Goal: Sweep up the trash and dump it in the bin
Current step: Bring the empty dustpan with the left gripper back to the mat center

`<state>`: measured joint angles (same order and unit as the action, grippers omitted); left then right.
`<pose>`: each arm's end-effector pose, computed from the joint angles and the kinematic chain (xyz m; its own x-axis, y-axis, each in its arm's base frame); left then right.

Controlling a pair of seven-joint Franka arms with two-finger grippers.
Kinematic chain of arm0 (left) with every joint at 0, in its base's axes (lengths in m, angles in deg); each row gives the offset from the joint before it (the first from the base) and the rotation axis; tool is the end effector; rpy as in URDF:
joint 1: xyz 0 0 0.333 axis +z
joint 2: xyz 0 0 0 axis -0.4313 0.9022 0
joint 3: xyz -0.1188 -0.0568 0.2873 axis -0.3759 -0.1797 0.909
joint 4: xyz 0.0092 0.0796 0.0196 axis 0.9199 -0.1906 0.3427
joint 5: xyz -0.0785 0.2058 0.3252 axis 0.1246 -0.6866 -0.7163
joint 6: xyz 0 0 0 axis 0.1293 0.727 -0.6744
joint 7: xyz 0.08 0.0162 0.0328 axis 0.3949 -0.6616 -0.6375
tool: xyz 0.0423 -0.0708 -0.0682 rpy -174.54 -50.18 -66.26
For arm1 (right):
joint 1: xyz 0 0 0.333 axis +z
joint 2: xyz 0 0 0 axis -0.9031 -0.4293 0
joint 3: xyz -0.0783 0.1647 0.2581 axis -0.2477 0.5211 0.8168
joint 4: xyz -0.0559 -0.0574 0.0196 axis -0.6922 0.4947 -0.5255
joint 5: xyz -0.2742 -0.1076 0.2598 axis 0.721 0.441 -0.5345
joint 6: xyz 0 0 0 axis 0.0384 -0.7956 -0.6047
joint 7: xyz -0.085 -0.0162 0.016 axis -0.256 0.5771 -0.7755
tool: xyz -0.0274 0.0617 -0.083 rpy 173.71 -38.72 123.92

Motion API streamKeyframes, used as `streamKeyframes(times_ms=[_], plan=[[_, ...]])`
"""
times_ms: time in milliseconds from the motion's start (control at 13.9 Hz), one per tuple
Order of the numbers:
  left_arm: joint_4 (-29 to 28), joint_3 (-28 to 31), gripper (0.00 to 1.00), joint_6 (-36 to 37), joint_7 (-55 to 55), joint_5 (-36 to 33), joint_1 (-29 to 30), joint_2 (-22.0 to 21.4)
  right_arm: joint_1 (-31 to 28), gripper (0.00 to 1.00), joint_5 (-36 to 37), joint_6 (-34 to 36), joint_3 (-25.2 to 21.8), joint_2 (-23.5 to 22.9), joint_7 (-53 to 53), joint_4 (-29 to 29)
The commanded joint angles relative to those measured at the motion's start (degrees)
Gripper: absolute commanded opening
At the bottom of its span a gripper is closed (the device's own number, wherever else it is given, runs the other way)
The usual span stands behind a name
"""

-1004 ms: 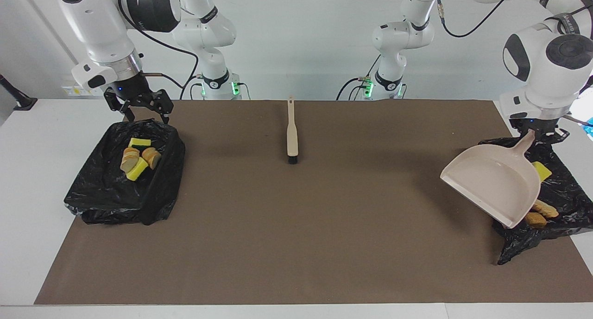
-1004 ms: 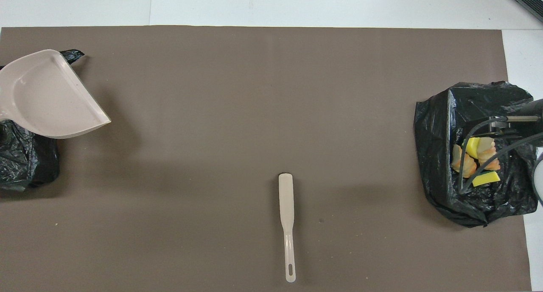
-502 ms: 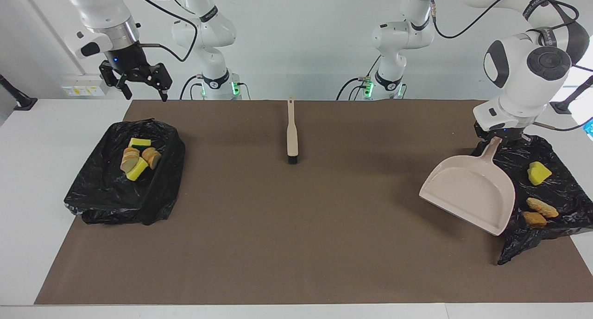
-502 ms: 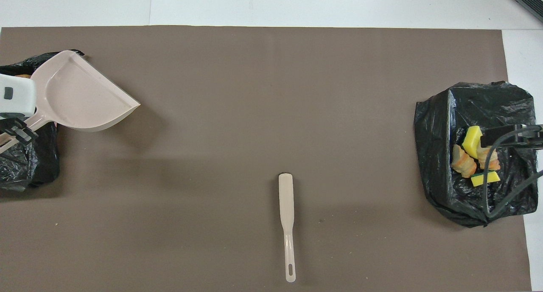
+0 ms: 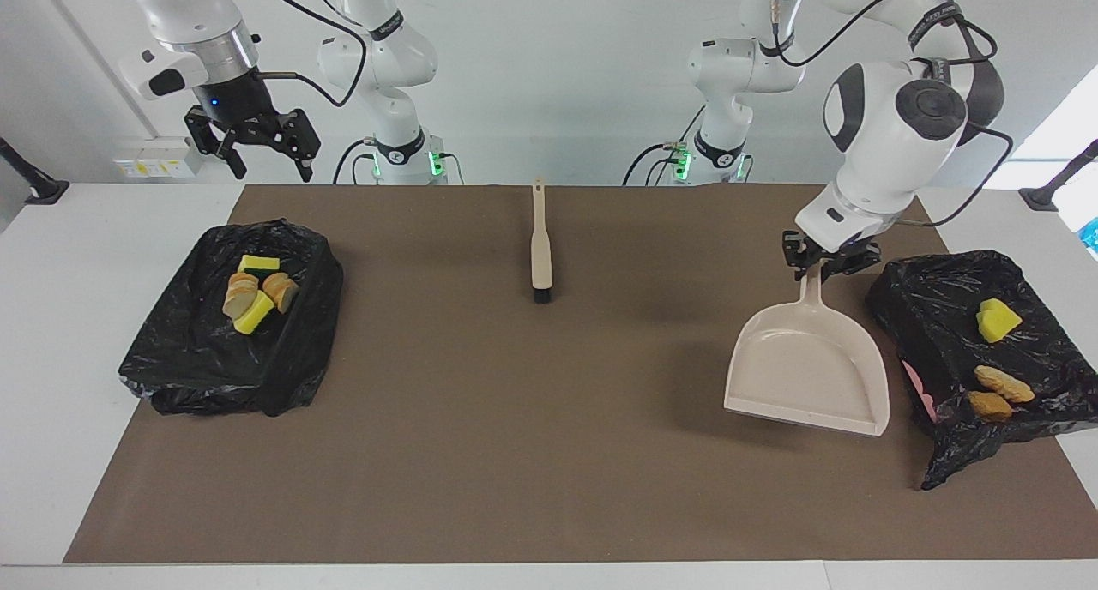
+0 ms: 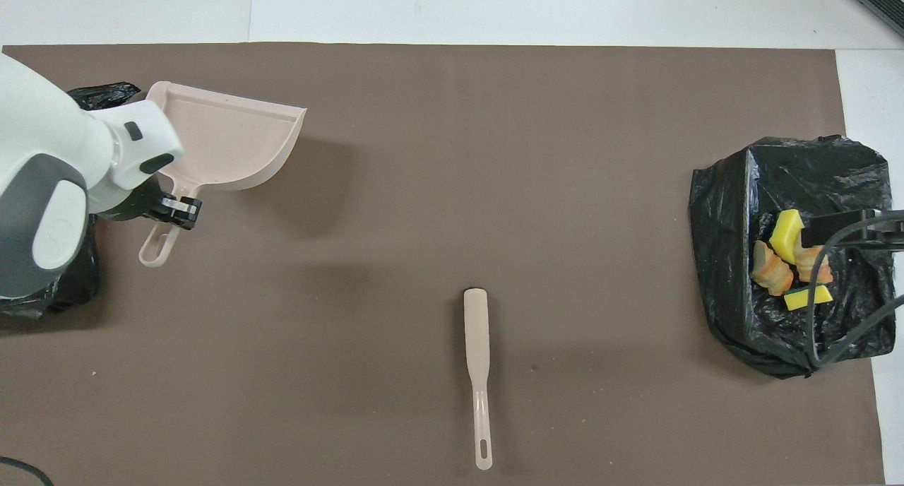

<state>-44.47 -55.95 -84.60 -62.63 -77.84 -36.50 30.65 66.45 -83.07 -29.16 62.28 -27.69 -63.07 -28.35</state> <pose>0.5754 -0.1137 0.5025 0.9627 -0.2579 -0.0818 -0.2613 -0.9646 -0.0344 0.5129 -0.0173 0.6480 0.9971 -0.0678 0.0359 -0.0681 -0.9976 0.0092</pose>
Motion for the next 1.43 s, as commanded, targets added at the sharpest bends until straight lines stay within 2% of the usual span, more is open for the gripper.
streamKeyframes(times_ms=[0,143,287,430,574,861,1148,1363], plan=[[-1.9,1.1,0.00,-1.6,-7.6,2.3,-6.3,-2.1,-0.2,1.00,-1.2,0.0,0.1,-0.1,0.9,0.5],[-1.1,1.1,0.00,-1.4,-11.1,4.0,-10.5,-1.0,-0.2,1.00,-1.1,0.0,0.0,-0.1,1.0,0.5],[1.0,1.1,0.00,-2.5,-17.4,4.2,-15.6,3.3,-0.2,1.00,-1.1,0.1,-0.3,-0.1,1.1,0.5],[6.1,1.1,0.00,-3.1,-20.0,5.1,-18.5,9.0,-0.2,1.00,-0.2,-0.6,-0.2,-0.8,0.7,0.6],[9.3,1.2,0.00,-3.6,-23.4,6.4,-22.1,13.6,-1.0,1.00,-0.5,0.5,-0.2,-1.4,0.6,2.8],[10.8,1.1,0.00,-8.0,-25.4,6.6,-24.7,16.8,-0.7,1.00,0.1,1.6,-0.3,-1.0,-0.7,2.8],[11.2,1.2,0.00,-8.9,-27.8,6.1,-27.8,17.6,-0.8,1.00,0.1,1.6,-0.3,-0.9,-0.7,2.6],[17.8,1.3,0.00,-8.8,-32.0,5.2,-29.4,24.9,-0.7,1.00,0.0,1.6,-0.2,-0.8,-0.7,2.6]])
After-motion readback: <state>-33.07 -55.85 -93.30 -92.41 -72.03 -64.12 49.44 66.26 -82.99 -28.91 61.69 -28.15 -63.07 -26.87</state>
